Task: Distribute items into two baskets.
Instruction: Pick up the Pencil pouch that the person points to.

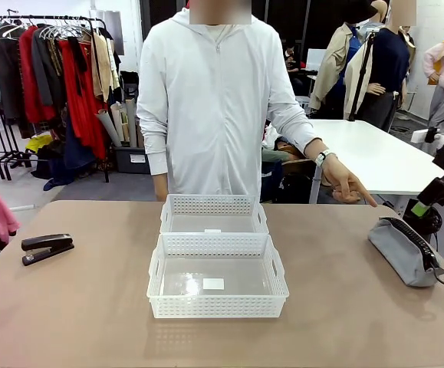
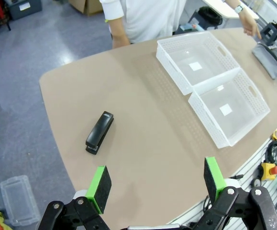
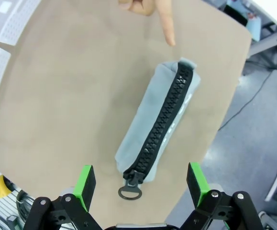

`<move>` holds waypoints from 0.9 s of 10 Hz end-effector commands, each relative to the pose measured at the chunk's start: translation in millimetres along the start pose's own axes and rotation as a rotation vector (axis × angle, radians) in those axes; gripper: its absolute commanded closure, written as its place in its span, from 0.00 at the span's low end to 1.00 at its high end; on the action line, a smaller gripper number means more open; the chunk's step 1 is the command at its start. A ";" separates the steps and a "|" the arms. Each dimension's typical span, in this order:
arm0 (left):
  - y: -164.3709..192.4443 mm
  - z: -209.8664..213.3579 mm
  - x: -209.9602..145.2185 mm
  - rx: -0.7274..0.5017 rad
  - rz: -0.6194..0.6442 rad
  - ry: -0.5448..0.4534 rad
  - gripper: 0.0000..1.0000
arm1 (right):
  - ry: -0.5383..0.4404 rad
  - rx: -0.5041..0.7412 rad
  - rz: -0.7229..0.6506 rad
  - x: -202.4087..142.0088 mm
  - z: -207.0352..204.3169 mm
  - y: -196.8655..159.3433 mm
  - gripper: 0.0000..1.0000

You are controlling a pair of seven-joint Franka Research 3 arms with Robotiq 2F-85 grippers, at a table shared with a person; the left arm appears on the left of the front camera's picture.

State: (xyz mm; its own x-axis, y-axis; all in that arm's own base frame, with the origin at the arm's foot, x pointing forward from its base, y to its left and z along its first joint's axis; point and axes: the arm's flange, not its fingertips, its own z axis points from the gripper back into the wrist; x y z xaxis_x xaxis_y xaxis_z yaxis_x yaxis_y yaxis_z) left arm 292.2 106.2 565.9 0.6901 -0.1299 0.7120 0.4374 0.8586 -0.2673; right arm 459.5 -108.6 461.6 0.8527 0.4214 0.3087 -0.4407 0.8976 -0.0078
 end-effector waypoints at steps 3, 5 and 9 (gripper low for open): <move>-0.7 -0.1 -0.1 -0.001 -0.001 -0.002 0.00 | 0.116 0.018 0.039 26.4 -33.3 -15.8 0.00; -0.7 -0.1 -0.1 -0.001 -0.001 -0.002 0.00 | 0.144 -0.016 0.020 30.0 -52.9 -21.6 0.00; -0.7 -0.1 -0.1 -0.001 -0.001 -0.002 0.00 | 0.170 -0.029 -0.015 28.0 -83.2 -30.7 0.00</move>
State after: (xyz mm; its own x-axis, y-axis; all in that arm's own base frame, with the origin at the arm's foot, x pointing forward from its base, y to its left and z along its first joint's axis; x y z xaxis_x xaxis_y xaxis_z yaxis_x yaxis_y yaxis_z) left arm 292.1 106.3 565.9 0.6902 -0.1297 0.7119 0.4369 0.8590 -0.2670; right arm 513.2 -113.0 390.4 0.8801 0.4433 0.1699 -0.4493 0.8934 -0.0035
